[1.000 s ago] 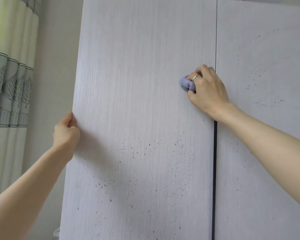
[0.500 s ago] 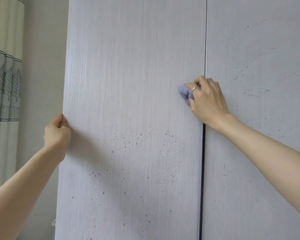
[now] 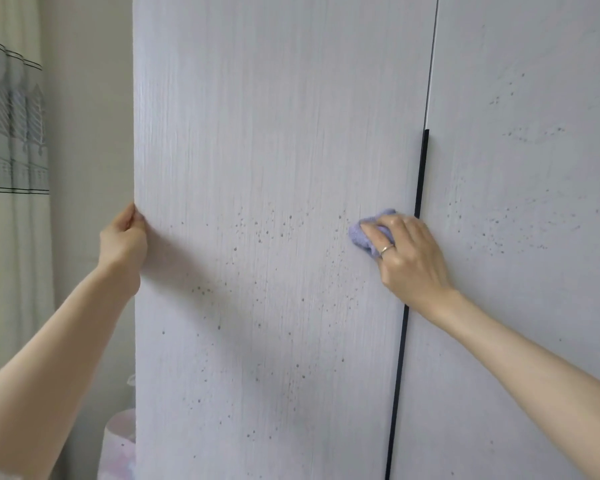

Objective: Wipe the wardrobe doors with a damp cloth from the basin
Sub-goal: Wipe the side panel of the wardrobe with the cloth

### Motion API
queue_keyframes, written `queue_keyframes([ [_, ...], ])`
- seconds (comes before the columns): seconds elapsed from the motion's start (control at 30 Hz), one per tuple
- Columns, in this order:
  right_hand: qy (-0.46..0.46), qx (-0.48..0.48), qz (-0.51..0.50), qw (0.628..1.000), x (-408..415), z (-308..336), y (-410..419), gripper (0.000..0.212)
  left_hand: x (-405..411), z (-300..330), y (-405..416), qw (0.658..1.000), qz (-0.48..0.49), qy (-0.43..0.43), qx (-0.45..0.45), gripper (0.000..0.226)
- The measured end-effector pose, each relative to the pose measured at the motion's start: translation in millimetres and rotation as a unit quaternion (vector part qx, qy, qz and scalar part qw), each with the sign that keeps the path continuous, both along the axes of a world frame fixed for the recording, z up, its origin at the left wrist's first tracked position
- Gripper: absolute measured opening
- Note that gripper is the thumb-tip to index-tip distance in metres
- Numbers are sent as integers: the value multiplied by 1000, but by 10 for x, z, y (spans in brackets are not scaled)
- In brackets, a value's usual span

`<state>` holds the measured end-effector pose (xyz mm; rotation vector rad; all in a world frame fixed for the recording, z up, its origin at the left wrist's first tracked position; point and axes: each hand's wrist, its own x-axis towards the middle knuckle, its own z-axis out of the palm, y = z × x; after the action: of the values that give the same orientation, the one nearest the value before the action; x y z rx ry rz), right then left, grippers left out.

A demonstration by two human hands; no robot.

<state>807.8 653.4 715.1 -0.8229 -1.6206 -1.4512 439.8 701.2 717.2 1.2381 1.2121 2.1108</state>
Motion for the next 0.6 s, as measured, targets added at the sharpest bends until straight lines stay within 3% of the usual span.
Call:
queue_keyframes([
  [0.1, 113, -10, 28, 993, -93, 332, -18, 29, -3, -73, 15, 1000, 2, 2, 5, 34],
  [0.17, 141, -17, 59, 988, -176, 310, -8, 29, -4, -112, 33, 1000, 4, 8, 11, 34],
  [0.23, 73, -23, 83, 994, -257, 24, 38, 25, -4, -139, 31, 1000, 7, 15, 17, 34],
  [0.33, -100, -53, 74, 991, -306, -453, 50, 24, 6, -176, 11, 999, 10, 25, 23, 34],
  [0.4, -127, -61, 63, 988, -277, -421, 51, 30, 8, -204, -6, 999, 6, 29, 24, 35],
  [0.47, -94, -39, 53, 993, -282, -215, 65, 28, -20, -232, -7, 999, 0, 37, 25, 35],
  [0.6, 120, -8, 65, 991, -441, 299, 63, 28, -72, -278, 19, 999, -8, 43, 19, 36],
])
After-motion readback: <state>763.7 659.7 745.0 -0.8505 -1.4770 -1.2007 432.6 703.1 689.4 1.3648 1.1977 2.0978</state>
